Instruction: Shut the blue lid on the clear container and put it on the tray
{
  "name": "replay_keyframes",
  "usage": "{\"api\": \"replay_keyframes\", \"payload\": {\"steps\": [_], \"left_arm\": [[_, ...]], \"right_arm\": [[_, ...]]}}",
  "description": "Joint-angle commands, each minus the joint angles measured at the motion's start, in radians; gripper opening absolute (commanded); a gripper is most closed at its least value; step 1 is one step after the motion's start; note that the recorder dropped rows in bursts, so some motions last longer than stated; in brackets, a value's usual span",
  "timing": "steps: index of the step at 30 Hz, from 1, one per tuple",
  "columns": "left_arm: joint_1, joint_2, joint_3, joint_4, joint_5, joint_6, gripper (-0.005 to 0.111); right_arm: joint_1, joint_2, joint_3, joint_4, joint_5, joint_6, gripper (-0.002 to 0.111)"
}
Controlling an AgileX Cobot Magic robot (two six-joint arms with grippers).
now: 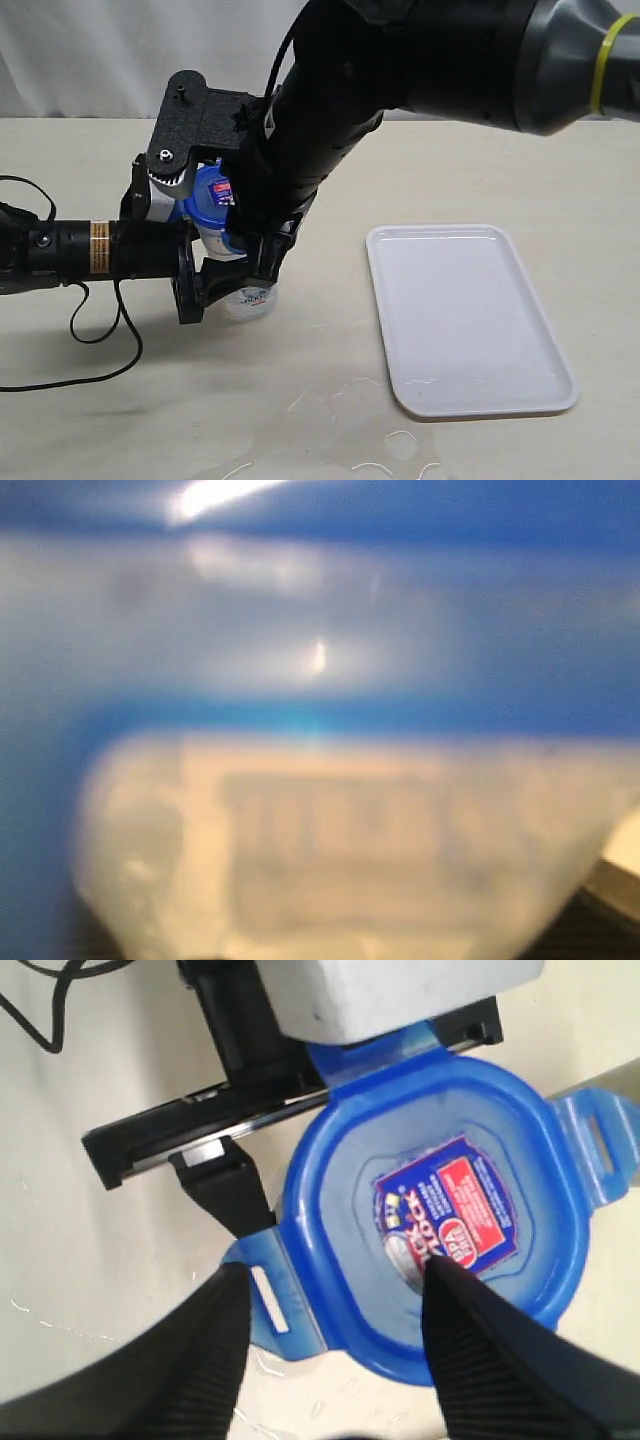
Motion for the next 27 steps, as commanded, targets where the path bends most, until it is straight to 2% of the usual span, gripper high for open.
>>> {"api": "replay_keyframes", "payload": {"steps": [1, 5, 21, 27], "left_arm": [[-0.006, -0.01, -0.003, -0.004, -0.061, -0.001, 0.0], [-0.006, -0.01, -0.003, -0.004, -0.061, -0.001, 0.0], [-0.006, -0.01, -0.003, 0.0, -0.061, -0.028, 0.0], [-0.006, -0.01, -0.005, 0.007, -0.061, -0.046, 0.0]], "right_arm": [[-0.004, -0.014, -0.003, 0.009, 0.042, -0.05, 0.048], [-0.004, 0.009, -0.003, 0.009, 0.053, -0.1, 0.043], [-0.004, 0.124, -0.003, -0.019, 0.047, -0.167, 0.043], [-0.004, 0.136, 0.018, -0.023, -0.02, -0.172, 0.043]]}}
